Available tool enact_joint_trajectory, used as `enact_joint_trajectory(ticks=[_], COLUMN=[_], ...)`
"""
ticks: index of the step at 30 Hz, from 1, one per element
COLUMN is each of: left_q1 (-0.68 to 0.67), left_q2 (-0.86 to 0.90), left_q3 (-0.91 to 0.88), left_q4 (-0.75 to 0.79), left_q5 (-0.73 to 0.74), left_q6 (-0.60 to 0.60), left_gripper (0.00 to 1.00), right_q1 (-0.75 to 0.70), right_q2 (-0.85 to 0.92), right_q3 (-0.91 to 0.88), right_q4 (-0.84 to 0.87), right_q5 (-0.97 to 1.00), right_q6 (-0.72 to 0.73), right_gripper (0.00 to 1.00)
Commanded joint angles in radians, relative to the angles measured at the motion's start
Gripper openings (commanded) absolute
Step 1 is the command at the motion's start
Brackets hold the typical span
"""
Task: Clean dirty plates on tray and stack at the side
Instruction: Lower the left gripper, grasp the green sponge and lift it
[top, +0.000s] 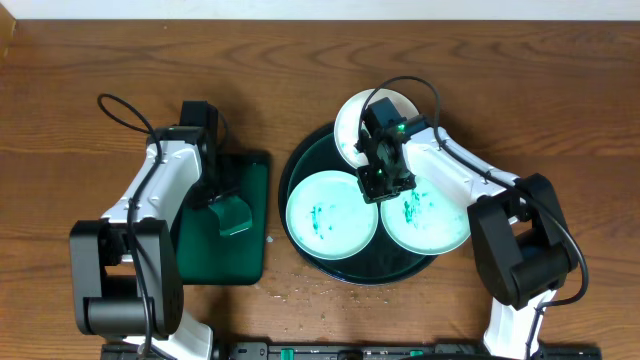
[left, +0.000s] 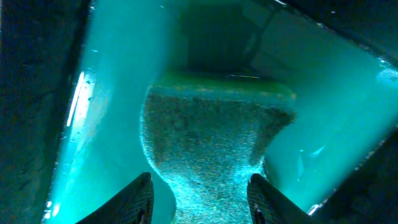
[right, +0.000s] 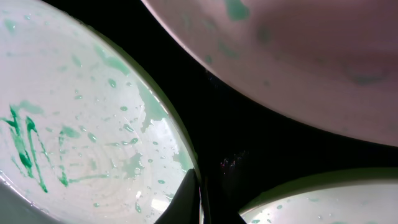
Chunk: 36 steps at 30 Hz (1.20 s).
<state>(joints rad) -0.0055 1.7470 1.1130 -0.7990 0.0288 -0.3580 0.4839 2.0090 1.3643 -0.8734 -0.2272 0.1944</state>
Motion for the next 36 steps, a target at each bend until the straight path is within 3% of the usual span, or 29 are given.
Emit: enact_joint_trajectory(ticks=[1, 15, 18, 21, 22, 30, 36], left_q1=[0.003, 0.003, 0.003, 0.003, 0.003, 0.002, 0.002], left_q2=[0.004, 0.058, 0.062, 0.061, 0.061, 0.047, -0.084], left_q3=[0.003, -0.071, -0.071, -0.071, -0.071, -0.066, -0.065], left_q4=[0.000, 0.076, 0.080, 0.087, 0.086, 0.072, 0.054], left_q5=[0.039, 0.039, 0.039, 0.039, 0.039, 0.042, -0.004], left_q6=[0.012, -0.011, -0.010, -0.010, -0.011, -0.003, 0.001], left_gripper=[0.50, 0.47, 0.38, 0.10, 0.08, 0.07, 0.07], right_q1=[0.015, 0.015, 0.015, 0.015, 0.015, 0.015, 0.015], right_q2=[0.006, 0.006, 0.006, 0.006, 0.006, 0.006, 0.006], right_q3=[-0.003, -0.003, -0.003, -0.003, -0.003, -0.003, -0.003], right_q4=[-0.002, -0.010, -0.010, -0.010, -0.010, -0.012, -0.019], right_q5=[-0.017, -0.017, -0.017, -0.017, -0.017, -0.017, -0.017], right_q6=[0.007, 0.007, 0.007, 0.007, 0.007, 0.007, 0.006], right_gripper=[0.01, 0.01, 0.01, 0.01, 0.01, 0.01, 0.01])
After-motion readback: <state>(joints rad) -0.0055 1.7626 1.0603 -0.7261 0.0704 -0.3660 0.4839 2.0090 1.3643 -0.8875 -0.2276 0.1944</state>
